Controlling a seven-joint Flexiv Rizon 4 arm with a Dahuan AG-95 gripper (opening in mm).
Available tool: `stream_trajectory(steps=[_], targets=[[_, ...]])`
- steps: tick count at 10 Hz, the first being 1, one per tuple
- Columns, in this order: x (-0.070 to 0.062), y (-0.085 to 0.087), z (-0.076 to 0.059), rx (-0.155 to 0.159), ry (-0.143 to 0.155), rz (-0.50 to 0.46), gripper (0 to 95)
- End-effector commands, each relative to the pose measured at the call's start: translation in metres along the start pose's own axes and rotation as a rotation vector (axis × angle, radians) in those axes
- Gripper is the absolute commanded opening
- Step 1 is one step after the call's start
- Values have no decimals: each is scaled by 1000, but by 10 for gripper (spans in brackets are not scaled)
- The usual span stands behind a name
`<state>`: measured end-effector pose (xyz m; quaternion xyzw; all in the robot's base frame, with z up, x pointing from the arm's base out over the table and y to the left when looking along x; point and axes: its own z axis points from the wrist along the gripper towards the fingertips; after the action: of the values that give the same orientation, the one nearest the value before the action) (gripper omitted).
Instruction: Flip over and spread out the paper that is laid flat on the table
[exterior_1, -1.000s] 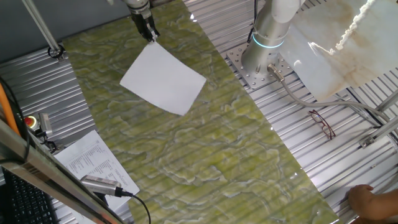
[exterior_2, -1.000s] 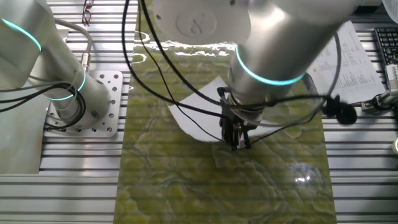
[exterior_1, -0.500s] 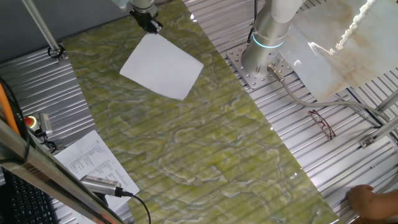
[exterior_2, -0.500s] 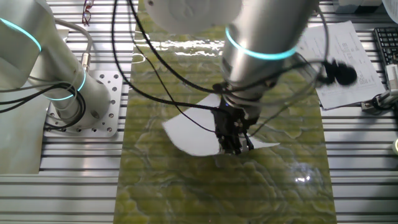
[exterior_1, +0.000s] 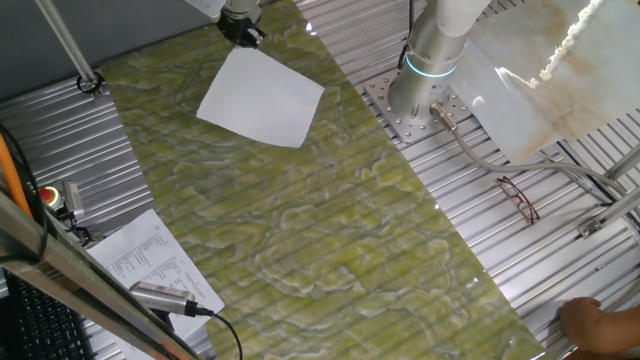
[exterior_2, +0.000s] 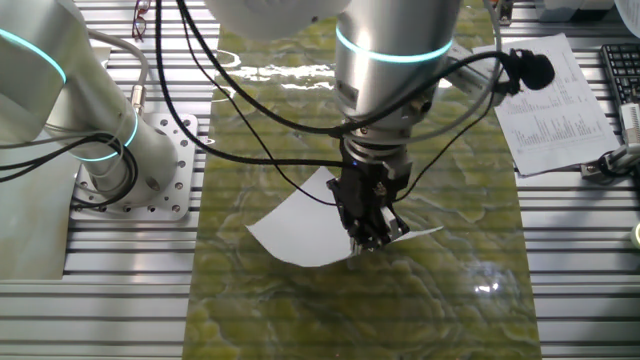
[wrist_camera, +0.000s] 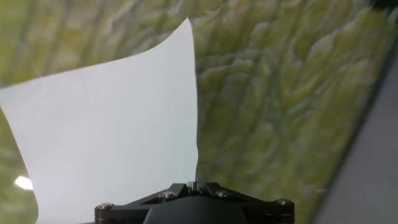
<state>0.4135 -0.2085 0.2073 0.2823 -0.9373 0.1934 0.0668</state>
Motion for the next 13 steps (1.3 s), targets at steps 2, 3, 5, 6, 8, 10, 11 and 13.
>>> stream_trajectory(steps=[2, 3, 5, 6, 8, 10, 11, 13], targets=[[-7, 17, 1, -531, -136, 676, 0], [-8, 22, 2, -542, -137, 687, 0], [-8, 40, 8, -526, -134, 697, 0], [-5, 34, 9, -496, -128, 667, 0], [9, 8, 9, -440, -111, 556, 0], [24, -15, 8, -407, -105, 470, 0], [33, -28, 5, -384, -94, 412, 0], [48, -54, -5, -336, -55, 305, 0]])
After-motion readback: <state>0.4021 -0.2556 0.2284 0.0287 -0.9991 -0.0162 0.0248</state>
